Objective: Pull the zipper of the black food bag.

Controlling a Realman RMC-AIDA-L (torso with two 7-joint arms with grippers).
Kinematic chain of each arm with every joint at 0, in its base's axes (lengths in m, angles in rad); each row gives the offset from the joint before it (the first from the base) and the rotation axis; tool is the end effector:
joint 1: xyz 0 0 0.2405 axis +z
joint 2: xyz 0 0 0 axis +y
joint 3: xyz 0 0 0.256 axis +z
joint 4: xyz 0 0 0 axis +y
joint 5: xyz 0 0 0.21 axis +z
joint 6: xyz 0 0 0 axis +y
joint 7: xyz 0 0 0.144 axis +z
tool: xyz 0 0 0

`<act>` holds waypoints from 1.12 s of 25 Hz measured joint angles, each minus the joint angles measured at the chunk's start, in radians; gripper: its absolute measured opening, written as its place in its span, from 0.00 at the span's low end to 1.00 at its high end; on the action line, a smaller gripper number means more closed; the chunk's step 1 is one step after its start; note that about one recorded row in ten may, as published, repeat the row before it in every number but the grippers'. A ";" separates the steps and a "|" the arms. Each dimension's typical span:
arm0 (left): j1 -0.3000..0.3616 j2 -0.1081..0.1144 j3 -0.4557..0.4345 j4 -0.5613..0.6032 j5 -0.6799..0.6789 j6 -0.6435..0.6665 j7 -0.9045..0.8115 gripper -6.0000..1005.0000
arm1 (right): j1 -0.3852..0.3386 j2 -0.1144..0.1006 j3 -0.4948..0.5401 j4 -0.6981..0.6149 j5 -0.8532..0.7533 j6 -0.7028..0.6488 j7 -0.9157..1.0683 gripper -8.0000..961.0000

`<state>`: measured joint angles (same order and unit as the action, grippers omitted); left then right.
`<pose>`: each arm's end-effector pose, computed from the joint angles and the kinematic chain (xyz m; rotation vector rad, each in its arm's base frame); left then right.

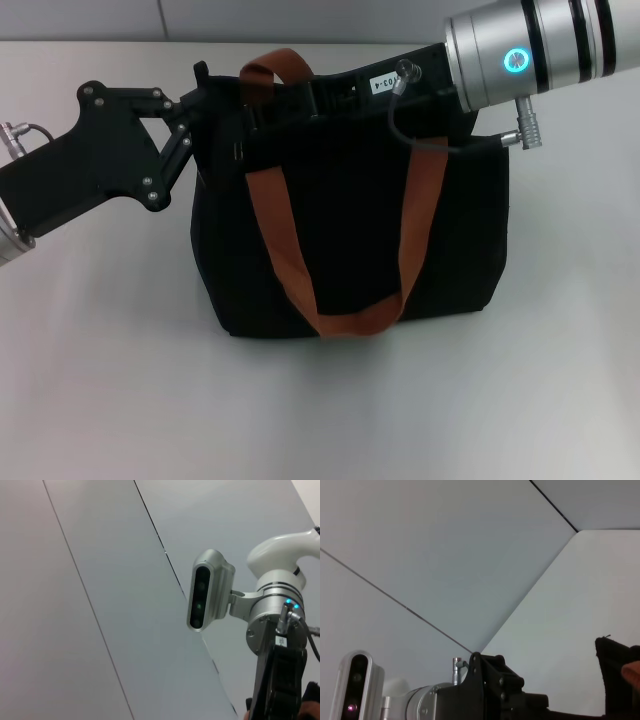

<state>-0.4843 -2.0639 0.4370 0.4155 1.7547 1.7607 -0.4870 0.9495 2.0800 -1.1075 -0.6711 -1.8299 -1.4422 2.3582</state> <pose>-0.2640 0.3052 0.0234 -2.2528 0.2416 -0.9678 0.0793 0.3910 -0.0462 2.6625 -1.2320 -0.5449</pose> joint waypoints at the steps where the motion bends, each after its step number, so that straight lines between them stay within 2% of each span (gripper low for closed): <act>1: -0.002 0.000 0.000 0.000 0.000 0.002 -0.007 0.03 | 0.000 0.000 0.000 -0.001 0.000 0.000 -0.001 0.49; 15: -0.010 -0.001 0.007 0.009 0.000 0.008 -0.024 0.03 | -0.002 0.001 -0.002 -0.011 0.000 0.002 -0.014 0.49; 20: -0.013 -0.001 0.007 0.009 0.000 0.012 -0.025 0.03 | -0.002 0.002 -0.007 -0.012 0.000 0.004 -0.017 0.38; 28: -0.020 -0.002 0.009 0.009 0.001 0.013 -0.026 0.03 | -0.002 0.002 -0.008 -0.012 0.000 0.011 -0.035 0.37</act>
<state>-0.5046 -2.0655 0.4460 0.4250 1.7559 1.7739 -0.5135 0.9479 2.0817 -1.1153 -0.6829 -1.8299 -1.4310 2.3230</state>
